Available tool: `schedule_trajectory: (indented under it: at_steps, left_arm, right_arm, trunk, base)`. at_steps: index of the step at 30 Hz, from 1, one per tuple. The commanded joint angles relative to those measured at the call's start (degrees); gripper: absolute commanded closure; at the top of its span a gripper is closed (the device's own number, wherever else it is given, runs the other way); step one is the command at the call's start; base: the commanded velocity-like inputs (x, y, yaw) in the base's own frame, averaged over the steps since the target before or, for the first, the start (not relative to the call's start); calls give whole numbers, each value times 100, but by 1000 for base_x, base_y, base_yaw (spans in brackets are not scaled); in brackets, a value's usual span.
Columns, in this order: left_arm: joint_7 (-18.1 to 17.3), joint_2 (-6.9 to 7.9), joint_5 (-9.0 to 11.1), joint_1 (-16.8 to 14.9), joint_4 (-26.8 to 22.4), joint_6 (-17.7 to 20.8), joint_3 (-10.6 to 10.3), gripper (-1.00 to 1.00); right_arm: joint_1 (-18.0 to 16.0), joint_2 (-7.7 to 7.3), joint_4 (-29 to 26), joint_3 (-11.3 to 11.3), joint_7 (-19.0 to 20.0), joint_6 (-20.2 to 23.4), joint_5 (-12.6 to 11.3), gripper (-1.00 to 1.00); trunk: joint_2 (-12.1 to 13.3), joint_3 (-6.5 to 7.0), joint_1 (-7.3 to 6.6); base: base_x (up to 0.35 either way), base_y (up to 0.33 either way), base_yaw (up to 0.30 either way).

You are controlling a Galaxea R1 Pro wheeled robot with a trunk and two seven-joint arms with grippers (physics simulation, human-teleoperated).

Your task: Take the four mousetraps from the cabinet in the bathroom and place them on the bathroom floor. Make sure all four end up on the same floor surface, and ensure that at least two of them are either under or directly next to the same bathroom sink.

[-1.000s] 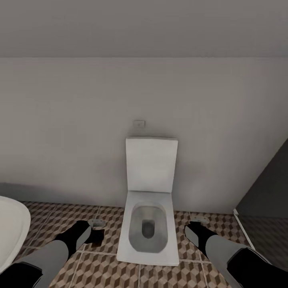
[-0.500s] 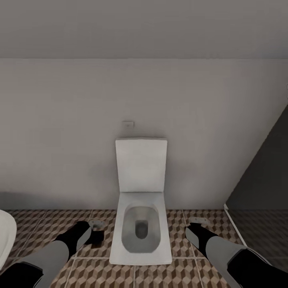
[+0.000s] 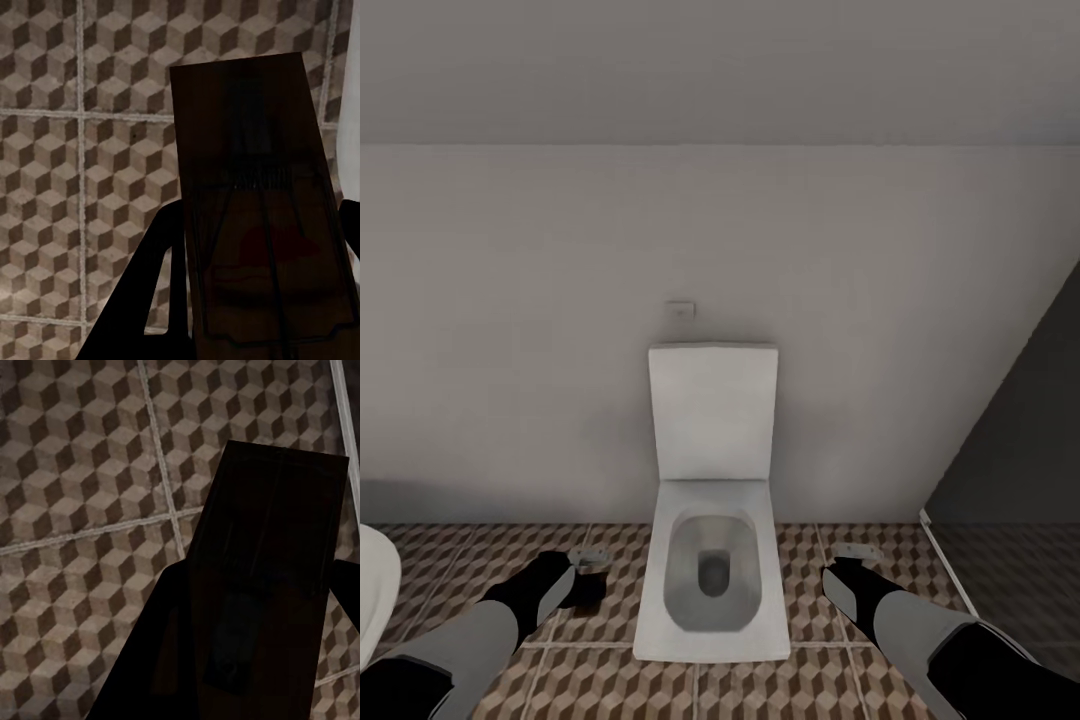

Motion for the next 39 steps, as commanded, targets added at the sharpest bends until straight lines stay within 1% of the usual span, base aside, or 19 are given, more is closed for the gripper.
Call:
schedule_trajectory:
  at_steps: [1,6,34,35,36,37,39]
  left_arm:
    - [47,3,53,-1,-16,34,-42,100]
    - [39,22,53,-1,-10,37,-14,100]
    - [22,16,66,-1,34,84,-33,100]
    - [21,20,73,-1,43,88,-31,100]
    - [17,22,81,-1,49,94,-26,100]
    - [15,23,84,-1,51,98,-25,100]
    - [13,23,87,-1,54,103,-24,100]
  right_arm:
    - [-2,-2,-12,50,-29,46,-24,100]
    - [-2,-1,-12,50,-30,46,-24,100]
    - [4,-7,-9,54,15,44,-12,100]
    - [5,-8,-5,64,179,50,-4,100]
    - [4,-16,15,79,631,60,4,100]
    - [3,-30,25,84,872,65,14,100]
    - [3,-124,36,92,1176,70,19,100]
  trunk:
    - [-44,-24,22]
    - [-245,-113,132]
    - [-1368,-616,747]
    - [-1408,-634,769]
    - [-1448,-652,791]
    - [-1488,-670,813]
    - [-1568,-706,857]
  base:
    - [0,0,0]
    - [0,0,0]
    - [0,0,0]
    - [0,0,0]
    - [0,0,0]
    - [0,0,0]
    - [0,0,0]
